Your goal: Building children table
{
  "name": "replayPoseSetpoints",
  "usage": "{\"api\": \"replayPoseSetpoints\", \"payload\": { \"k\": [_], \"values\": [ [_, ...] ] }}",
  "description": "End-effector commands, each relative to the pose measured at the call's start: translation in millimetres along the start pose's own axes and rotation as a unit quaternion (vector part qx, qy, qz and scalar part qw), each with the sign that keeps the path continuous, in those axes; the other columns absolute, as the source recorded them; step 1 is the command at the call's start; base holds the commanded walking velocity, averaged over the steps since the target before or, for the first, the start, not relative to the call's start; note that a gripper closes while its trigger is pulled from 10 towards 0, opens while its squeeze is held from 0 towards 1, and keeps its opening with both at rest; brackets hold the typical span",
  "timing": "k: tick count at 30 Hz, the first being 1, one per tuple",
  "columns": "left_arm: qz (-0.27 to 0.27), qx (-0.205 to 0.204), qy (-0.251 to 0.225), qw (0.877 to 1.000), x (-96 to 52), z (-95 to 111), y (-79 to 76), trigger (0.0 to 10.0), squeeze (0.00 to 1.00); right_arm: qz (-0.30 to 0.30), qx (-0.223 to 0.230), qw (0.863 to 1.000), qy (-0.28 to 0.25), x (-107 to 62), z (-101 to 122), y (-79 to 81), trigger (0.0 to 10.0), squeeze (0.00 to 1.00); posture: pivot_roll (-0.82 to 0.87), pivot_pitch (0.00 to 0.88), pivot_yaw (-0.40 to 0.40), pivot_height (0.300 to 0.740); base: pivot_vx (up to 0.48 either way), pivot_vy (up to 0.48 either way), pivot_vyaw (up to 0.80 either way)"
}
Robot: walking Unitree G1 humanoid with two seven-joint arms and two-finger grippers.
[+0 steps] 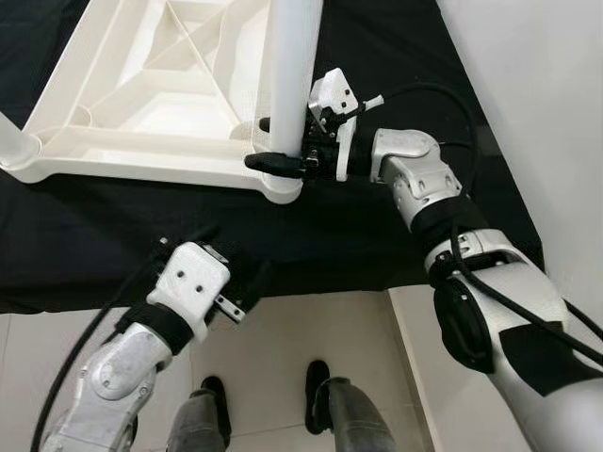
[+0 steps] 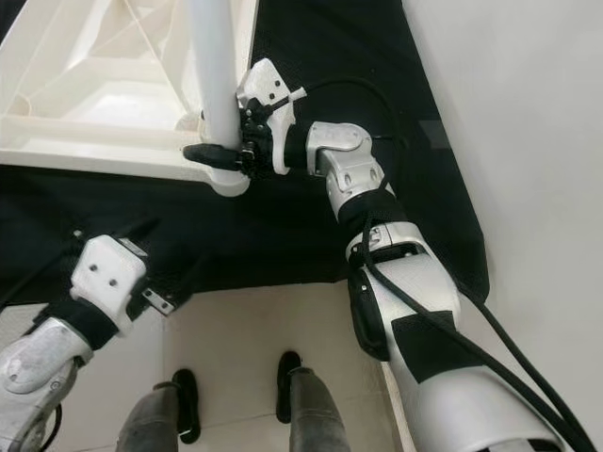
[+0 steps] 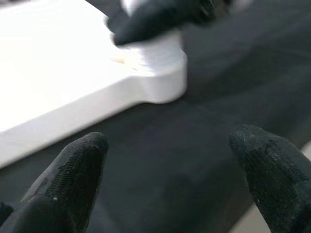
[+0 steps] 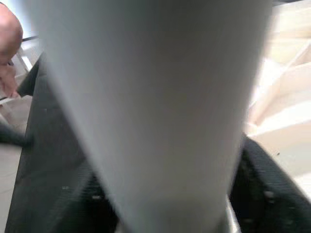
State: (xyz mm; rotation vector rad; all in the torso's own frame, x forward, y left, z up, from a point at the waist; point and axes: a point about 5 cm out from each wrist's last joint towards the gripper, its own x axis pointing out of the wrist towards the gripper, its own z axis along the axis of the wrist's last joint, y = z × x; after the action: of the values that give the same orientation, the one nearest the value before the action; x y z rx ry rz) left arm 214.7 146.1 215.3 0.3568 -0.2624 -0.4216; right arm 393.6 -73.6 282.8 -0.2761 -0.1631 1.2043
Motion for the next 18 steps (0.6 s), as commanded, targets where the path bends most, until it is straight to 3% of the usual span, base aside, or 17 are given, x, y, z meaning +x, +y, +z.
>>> {"api": "replayPoseSetpoints", "payload": {
  "k": [1,9,13,17,18],
  "values": [
    [0.005,0.0,0.003,1.0,-4.5,2.2,-0.6,10.0,0.0,-0.026,-0.002,1.0,0.006,-7.9,-1.3,-6.4,0.0,0.0,0.16,0.361,-0.118,0.74,0.0,0.0,0.0],
    [0.057,-0.037,-0.036,0.997,-20.6,23.3,4.2,10.0,0.0,-0.099,0.02,0.995,0.006,-33.5,-8.8,-21.9,0.0,0.0,0.16,0.347,-0.125,0.74,0.0,0.0,0.0],
    [0.068,-0.046,-0.033,0.996,-26.5,22.9,3.8,10.0,0.0,-0.133,0.043,0.99,-0.01,-47.3,-13.7,-27.5,0.0,0.0,0.16,0.346,-0.127,0.74,0.0,0.0,0.0],
    [0.071,-0.052,-0.022,0.996,-31.5,19.6,1.2,10.0,0.0,-0.198,0.073,0.977,-0.015,-61.6,-29.3,-30.7,0.0,0.0,0.16,0.346,-0.138,0.74,0.0,0.0,0.0],
    [0.07,-0.055,-0.022,0.996,-31.2,19.6,-0.2,10.0,0.0,-0.253,0.087,0.963,-0.017,-62.6,-41.4,-28.3,0.0,0.0,0.17,0.356,-0.16,0.74,0.0,0.0,0.0]
  ]
}}
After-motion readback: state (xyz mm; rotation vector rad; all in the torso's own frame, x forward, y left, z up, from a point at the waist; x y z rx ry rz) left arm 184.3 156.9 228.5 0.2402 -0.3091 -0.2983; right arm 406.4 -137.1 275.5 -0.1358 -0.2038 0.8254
